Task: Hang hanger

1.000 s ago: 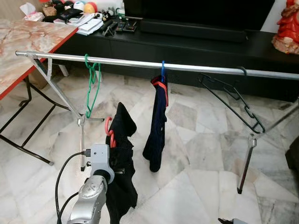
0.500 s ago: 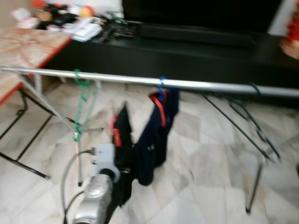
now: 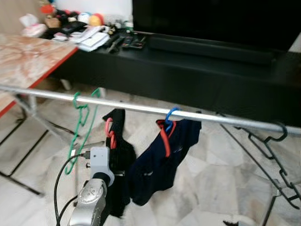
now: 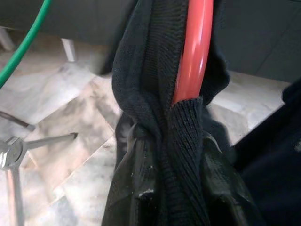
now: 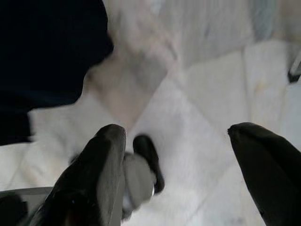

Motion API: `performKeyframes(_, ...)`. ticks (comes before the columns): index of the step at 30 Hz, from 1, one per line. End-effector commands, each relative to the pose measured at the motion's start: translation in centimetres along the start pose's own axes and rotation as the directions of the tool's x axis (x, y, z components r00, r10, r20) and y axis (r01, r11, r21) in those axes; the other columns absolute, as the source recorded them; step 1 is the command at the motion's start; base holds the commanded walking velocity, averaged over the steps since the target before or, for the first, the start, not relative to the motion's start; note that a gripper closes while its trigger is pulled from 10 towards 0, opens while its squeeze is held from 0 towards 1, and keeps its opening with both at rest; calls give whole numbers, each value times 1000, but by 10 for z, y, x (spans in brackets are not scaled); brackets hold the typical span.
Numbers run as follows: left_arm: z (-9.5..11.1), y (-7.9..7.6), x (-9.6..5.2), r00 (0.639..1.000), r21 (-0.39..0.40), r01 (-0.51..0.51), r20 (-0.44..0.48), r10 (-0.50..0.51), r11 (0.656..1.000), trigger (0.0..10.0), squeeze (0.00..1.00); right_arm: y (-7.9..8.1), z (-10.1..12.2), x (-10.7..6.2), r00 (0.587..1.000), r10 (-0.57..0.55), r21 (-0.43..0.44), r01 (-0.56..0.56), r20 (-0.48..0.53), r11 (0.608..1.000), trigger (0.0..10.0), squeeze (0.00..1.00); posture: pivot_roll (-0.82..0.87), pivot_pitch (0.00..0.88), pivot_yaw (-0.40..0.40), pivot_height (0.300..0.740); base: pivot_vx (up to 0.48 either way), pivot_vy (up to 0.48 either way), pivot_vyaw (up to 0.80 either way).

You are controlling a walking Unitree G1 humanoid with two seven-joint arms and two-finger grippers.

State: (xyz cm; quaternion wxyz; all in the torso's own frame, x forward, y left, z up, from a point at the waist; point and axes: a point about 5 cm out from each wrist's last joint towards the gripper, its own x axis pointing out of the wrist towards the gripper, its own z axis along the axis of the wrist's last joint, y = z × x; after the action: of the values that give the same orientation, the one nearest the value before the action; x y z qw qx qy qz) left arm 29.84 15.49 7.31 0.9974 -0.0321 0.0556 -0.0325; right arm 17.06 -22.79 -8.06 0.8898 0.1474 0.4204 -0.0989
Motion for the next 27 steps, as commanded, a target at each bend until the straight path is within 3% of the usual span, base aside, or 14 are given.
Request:
performKeyframes(1, 3, 8, -5, 999, 44, -15, 31, 14, 999, 10000, 0, 2, -17, -3, 999, -1, 16, 2, -49, 1000, 10000, 0, -49, 196, 1, 740, 0, 0, 0)
performKeyframes(6, 14, 8, -6, 994, 99, 2, 110, -13, 995, 10000, 0, 2, -16, -3, 999, 1, 6, -1, -48, 1000, 10000, 0, -49, 198, 0, 740, 0, 0, 0)
performKeyframes(10, 14, 7, -9, 993, 155, 15, 116, -33, 988, 10000, 0, 2, -16, -2, 999, 2, 2, -2, -49, 1000, 10000, 0, -49, 197, 0, 740, 0, 0, 0)
performKeyframes(15, 12, 10, -13, 993, 158, -6, 120, -13, 987, 10000, 0, 1, -16, -3, 999, 5, -10, -5, -51, 1000, 10000, 0, -48, 199, -4, 740, 0, 0, 0)
performKeyframes(27, 37, 5, 9, 983, 151, -4, 180, -23, 989, 10000, 0, 0, -15, -3, 999, 5, -24, -7, -53, 1000, 10000, 0, -47, 204, -14, 740, 0, 0, 0)
